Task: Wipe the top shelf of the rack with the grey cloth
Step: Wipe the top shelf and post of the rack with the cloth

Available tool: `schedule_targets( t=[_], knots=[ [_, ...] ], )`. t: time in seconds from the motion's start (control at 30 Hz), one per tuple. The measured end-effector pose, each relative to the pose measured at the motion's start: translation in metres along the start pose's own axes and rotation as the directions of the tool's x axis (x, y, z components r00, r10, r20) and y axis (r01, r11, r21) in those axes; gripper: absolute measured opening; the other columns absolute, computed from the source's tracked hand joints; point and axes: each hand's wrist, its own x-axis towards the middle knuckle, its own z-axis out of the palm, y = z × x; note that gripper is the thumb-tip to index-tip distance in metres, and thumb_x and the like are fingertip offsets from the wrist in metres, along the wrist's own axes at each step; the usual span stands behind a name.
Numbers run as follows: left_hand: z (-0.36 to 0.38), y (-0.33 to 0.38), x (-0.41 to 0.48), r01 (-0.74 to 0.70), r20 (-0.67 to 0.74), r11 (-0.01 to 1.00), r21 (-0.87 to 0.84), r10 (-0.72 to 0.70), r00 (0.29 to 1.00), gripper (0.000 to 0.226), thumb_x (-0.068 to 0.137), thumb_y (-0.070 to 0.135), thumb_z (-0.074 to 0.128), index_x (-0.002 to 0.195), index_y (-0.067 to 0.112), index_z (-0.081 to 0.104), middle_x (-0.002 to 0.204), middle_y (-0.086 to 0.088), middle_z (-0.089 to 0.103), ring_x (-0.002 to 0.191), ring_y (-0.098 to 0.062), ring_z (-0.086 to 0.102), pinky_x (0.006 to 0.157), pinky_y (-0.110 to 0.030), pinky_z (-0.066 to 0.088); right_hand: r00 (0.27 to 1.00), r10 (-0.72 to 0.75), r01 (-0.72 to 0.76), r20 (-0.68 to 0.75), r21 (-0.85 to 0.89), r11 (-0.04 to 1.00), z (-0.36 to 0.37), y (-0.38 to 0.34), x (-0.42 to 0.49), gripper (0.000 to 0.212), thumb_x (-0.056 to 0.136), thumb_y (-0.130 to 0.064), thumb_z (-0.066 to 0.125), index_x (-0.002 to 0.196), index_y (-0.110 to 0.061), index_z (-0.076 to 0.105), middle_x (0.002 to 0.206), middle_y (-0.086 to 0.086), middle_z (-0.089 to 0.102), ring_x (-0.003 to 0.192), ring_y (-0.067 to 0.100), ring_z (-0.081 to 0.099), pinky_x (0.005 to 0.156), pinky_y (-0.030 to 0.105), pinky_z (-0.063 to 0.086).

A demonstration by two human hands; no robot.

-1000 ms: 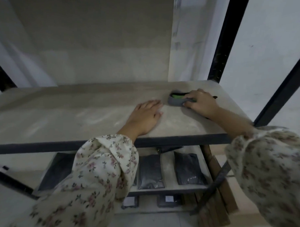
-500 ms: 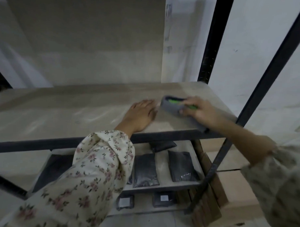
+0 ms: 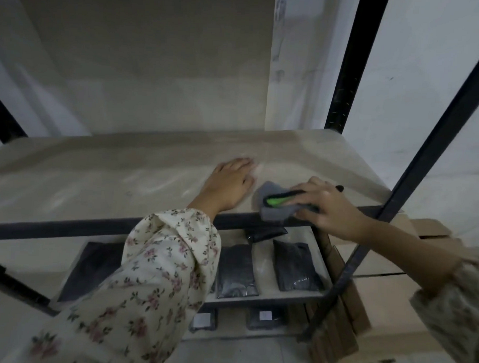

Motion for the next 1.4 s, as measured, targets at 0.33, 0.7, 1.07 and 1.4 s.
schedule_targets(
  t=[0.33,0.7,1.07,1.4],
  knots=[
    [-0.002,0.002,-0.003,0.001,-0.002,1.0,-0.014,-0.001,1.0,0.047,0.1,0.035,0.025,0.146,0.024,0.027,0.154,0.005,0.027,0.142,-0.013,0.022,0.117,-0.033,0.015,0.957,0.266,-0.285,-0.118,-0.189,0.94,-0.004,0.045,0.061,0.028,0.091,-0.024,0.051,0.116,-0.017,0.062,0.12,0.012,0.059,0.108,0.028,0.045,0.09,0.039,0.036],
    [-0.002,0.001,-0.003,-0.022,-0.066,0.999,-0.028,0.02,0.998,0.045,0.098,0.033,0.036,0.142,0.02,0.036,0.15,0.0,0.037,0.138,-0.017,0.032,0.115,-0.035,0.024,1.0,0.018,-0.019,0.006,0.203,0.979,-0.03,0.001,0.026,0.018,0.089,-0.02,0.057,0.104,-0.02,0.067,0.098,-0.011,0.057,0.089,-0.004,0.048,0.078,0.012,0.034],
    [-0.013,-0.03,0.001,-0.021,-0.005,0.999,-0.038,0.021,1.0,0.045,0.099,0.038,0.028,0.143,0.028,0.031,0.153,0.007,0.03,0.14,-0.012,0.025,0.116,-0.035,0.017,0.997,-0.064,0.064,0.044,-0.002,0.998,0.009,-0.024,0.009,0.034,0.082,-0.033,0.054,0.111,-0.02,0.067,0.104,0.002,0.061,0.096,0.017,0.051,0.082,0.03,0.043],
    [-0.014,-0.052,0.014,0.069,0.043,0.997,-0.045,-0.067,0.997,0.049,0.098,0.046,0.028,0.145,0.034,0.024,0.155,0.011,0.021,0.142,-0.009,0.016,0.116,-0.034,0.007,0.758,0.586,-0.651,-0.288,-0.27,0.71,0.006,0.096,0.16,0.033,0.096,-0.023,0.037,0.114,-0.002,0.054,0.118,0.024,0.054,0.11,0.039,0.045,0.088,0.044,0.04]
  ],
)
